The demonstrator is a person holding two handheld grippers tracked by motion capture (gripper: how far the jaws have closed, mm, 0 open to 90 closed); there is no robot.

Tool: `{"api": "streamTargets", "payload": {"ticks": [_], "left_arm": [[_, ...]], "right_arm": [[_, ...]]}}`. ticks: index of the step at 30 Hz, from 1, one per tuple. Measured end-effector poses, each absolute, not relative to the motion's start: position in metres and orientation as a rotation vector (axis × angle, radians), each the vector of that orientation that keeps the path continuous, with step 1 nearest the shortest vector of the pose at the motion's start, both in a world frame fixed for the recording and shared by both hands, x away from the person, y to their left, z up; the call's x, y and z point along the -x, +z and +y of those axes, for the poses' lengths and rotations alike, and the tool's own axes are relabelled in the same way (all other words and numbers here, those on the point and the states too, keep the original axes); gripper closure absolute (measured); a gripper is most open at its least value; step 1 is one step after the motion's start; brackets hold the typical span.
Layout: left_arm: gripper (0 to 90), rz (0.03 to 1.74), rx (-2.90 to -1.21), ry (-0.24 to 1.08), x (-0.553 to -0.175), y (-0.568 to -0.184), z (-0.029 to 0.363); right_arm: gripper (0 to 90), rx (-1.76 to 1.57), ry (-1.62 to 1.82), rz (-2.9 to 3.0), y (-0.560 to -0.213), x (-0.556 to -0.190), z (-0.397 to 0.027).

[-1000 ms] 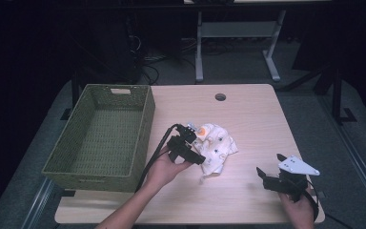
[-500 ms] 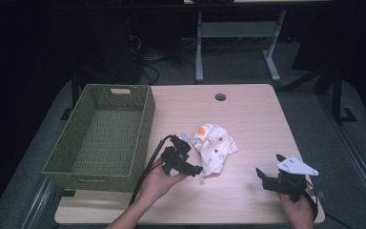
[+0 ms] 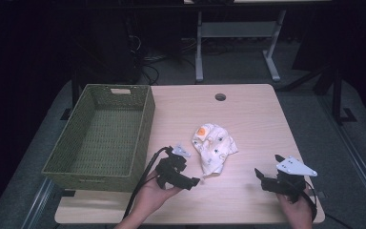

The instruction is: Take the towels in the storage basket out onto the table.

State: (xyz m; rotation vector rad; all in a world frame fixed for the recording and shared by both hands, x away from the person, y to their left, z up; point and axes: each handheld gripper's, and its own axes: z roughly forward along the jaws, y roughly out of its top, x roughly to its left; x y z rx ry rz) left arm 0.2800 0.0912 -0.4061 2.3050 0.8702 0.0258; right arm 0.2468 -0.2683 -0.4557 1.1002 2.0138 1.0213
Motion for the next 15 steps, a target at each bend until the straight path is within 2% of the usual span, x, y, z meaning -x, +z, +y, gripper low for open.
{"api": "streamTargets", "payload": {"ticks": [15], "left_arm": [[25.9, 0.767, -2.298, 0.072, -0.254, -0.420, 0.090]], "right_arm": [[13.5, -1.092, 1.049, 2.008, -0.455, -0.245, -0.265]]}}
